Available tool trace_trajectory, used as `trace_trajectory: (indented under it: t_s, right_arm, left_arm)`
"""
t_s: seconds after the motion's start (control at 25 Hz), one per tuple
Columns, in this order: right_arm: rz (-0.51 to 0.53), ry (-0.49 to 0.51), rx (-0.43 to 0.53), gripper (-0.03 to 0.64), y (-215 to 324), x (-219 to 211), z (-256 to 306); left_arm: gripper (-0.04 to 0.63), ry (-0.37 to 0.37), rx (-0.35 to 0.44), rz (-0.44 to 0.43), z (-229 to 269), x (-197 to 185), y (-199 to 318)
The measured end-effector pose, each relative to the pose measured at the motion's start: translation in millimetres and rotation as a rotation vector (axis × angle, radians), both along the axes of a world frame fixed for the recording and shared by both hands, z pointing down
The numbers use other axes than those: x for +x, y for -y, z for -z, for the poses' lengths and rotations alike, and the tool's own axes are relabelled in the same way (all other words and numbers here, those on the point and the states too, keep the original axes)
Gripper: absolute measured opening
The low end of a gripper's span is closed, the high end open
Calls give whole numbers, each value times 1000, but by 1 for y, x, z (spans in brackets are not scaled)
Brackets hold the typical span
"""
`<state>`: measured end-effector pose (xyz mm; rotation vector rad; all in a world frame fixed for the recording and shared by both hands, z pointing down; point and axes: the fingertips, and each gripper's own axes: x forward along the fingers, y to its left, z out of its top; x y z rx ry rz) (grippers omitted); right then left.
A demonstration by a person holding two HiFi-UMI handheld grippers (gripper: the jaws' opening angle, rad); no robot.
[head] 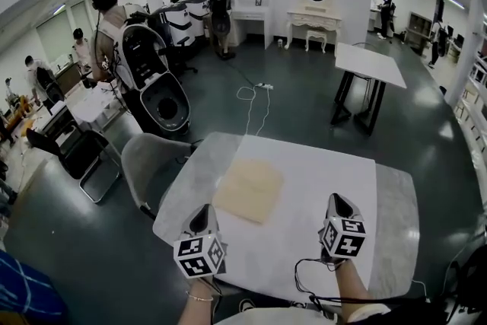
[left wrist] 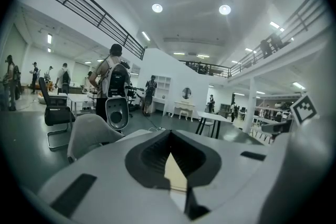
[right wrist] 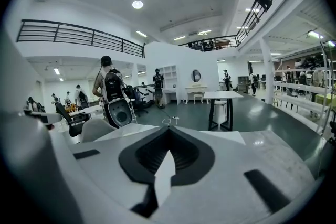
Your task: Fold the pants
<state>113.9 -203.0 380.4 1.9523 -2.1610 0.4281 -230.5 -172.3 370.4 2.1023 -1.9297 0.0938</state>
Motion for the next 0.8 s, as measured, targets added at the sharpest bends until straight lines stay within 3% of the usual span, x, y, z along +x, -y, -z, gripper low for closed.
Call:
trace_trajectory:
  t_s: [0.8]
  right_arm:
    - [23,-29,27,-9,9,-2,15]
  left_arm:
    - [0,-8,-11,-13,-1,25,3]
